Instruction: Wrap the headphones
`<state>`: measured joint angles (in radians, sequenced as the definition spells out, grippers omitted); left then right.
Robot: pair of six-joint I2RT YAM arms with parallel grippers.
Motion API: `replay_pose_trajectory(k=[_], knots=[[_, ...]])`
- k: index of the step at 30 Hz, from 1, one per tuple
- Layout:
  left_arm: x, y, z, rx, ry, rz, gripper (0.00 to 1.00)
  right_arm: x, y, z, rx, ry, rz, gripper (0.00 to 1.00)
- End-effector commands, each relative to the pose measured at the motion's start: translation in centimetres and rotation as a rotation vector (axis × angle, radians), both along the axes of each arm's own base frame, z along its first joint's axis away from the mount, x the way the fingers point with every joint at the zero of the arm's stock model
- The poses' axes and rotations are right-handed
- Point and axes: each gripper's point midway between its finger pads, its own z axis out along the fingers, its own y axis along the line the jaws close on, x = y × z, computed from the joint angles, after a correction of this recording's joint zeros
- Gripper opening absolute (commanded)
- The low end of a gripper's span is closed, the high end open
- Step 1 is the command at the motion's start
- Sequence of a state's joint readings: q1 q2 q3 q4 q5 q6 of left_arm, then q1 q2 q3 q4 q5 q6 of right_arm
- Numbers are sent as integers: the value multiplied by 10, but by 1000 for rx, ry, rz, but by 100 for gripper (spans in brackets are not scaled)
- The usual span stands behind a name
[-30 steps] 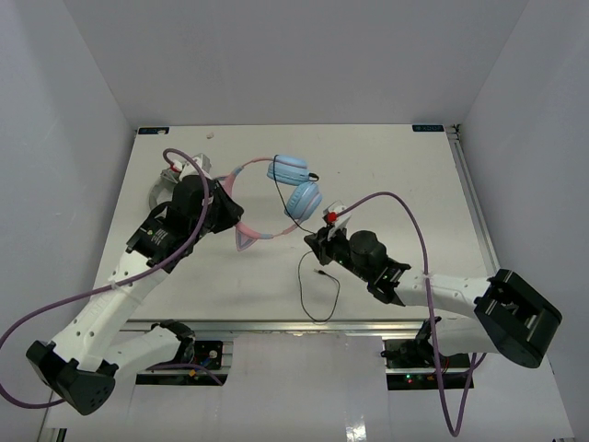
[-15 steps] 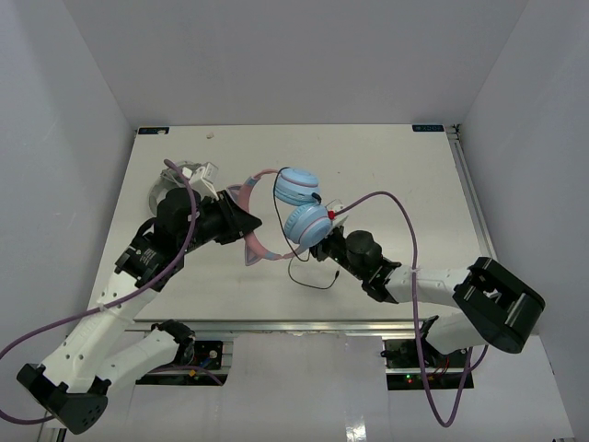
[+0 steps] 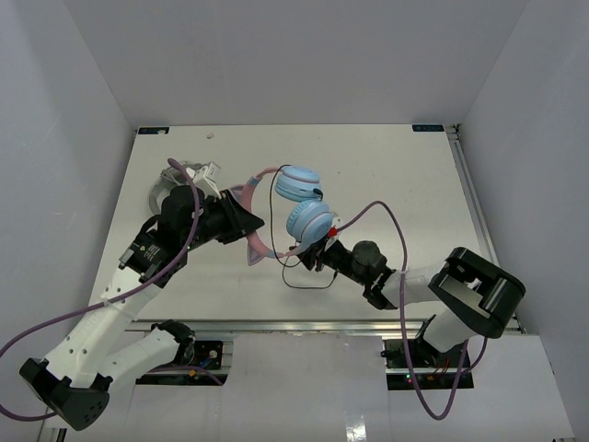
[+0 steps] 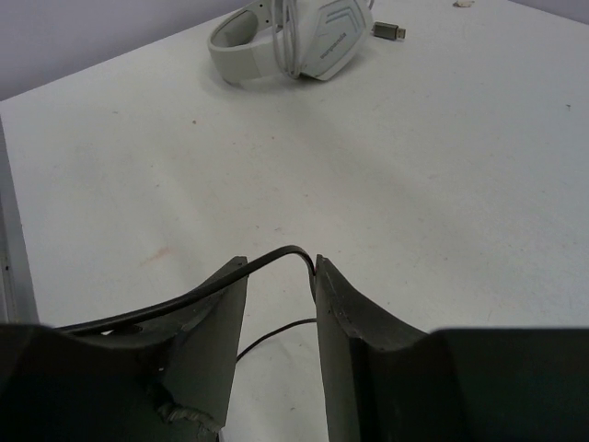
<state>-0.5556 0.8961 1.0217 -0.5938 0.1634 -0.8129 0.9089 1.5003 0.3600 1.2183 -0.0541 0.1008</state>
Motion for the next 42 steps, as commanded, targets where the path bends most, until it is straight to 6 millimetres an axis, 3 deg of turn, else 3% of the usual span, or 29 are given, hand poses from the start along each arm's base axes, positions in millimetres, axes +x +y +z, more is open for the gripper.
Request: replay_pose_trajectory(k=[1, 10, 21, 26, 34, 37, 40, 42], knots=[[4, -8, 43, -95, -72, -12, 0, -7, 5, 26, 108, -123, 60, 43], [4, -10, 48, -117, -61, -8, 0, -14, 21, 39, 215, -197, 148, 47], [0, -12, 52, -149, -58, -16, 0, -8, 25, 47, 308, -196, 148, 41], [0, -9, 53, -154, -71, -4, 0, -8, 32, 58, 336, -207, 173, 41], [3, -9, 57, -155, -77, 8, 0, -12, 26, 84, 388, -241, 175, 42], [0, -10, 59, -174, -79, -3, 0, -10, 26, 89, 404, -241, 166, 34], [-2, -10, 64, -189, -90, -6, 0, -7, 27, 92, 419, -233, 161, 11], [-4, -8, 66, -189, -99, -8, 0, -1, 25, 94, 431, -221, 138, 8]])
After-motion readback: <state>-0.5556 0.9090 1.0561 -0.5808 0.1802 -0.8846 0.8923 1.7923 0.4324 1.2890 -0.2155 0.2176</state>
